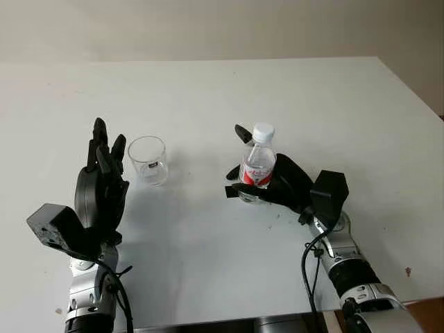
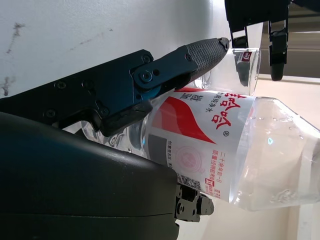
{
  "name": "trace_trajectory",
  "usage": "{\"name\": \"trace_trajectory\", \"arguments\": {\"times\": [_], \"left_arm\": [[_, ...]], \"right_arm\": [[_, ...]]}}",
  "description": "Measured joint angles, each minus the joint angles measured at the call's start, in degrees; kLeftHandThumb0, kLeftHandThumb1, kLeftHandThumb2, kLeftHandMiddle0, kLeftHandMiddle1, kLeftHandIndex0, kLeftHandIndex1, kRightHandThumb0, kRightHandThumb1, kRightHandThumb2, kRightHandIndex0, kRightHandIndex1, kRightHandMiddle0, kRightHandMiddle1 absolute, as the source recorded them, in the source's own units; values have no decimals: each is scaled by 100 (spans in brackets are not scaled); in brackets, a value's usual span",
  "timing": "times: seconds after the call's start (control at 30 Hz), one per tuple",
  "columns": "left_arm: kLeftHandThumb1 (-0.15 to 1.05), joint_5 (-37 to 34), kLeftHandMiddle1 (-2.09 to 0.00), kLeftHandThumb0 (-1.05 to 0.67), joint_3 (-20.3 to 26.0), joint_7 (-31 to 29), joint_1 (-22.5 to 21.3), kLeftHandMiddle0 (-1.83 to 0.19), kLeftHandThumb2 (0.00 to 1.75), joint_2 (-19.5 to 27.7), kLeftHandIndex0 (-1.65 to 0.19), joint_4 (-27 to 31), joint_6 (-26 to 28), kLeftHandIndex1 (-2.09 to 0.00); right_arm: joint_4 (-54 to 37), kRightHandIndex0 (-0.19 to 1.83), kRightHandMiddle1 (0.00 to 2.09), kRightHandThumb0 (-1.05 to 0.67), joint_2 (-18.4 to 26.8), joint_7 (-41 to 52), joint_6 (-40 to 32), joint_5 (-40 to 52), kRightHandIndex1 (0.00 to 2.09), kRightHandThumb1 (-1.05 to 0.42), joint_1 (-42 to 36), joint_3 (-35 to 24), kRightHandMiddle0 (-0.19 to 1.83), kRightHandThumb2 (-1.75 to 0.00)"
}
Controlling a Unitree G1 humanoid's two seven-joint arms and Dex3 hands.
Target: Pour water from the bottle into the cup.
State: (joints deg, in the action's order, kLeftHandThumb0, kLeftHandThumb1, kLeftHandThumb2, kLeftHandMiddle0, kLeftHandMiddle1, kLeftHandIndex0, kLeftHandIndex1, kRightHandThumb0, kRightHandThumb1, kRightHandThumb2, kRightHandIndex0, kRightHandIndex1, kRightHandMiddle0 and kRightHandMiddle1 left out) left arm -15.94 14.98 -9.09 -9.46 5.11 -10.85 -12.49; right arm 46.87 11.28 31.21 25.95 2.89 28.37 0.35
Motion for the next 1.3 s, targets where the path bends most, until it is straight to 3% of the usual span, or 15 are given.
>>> {"name": "trace_trajectory", "arguments": {"times": [0.63,1.03,1.3], "left_arm": [[105,-4,-50,-87,3,0,0,19,71,8,4,-13,6,0],[105,-4,-52,-86,0,17,-3,19,73,4,3,-24,9,0],[105,-4,-49,-87,0,15,-17,19,73,5,5,-99,0,0]], "right_arm": [[-140,-19,0,-82,11,28,67,446,0,-93,-299,-379,-19,-5],[-657,-19,2,-90,252,-210,553,-220,0,-95,-742,-60,-18,-6],[-1550,-19,0,-91,420,-724,742,-774,0,-93,-1312,207,-19,-5]]}}
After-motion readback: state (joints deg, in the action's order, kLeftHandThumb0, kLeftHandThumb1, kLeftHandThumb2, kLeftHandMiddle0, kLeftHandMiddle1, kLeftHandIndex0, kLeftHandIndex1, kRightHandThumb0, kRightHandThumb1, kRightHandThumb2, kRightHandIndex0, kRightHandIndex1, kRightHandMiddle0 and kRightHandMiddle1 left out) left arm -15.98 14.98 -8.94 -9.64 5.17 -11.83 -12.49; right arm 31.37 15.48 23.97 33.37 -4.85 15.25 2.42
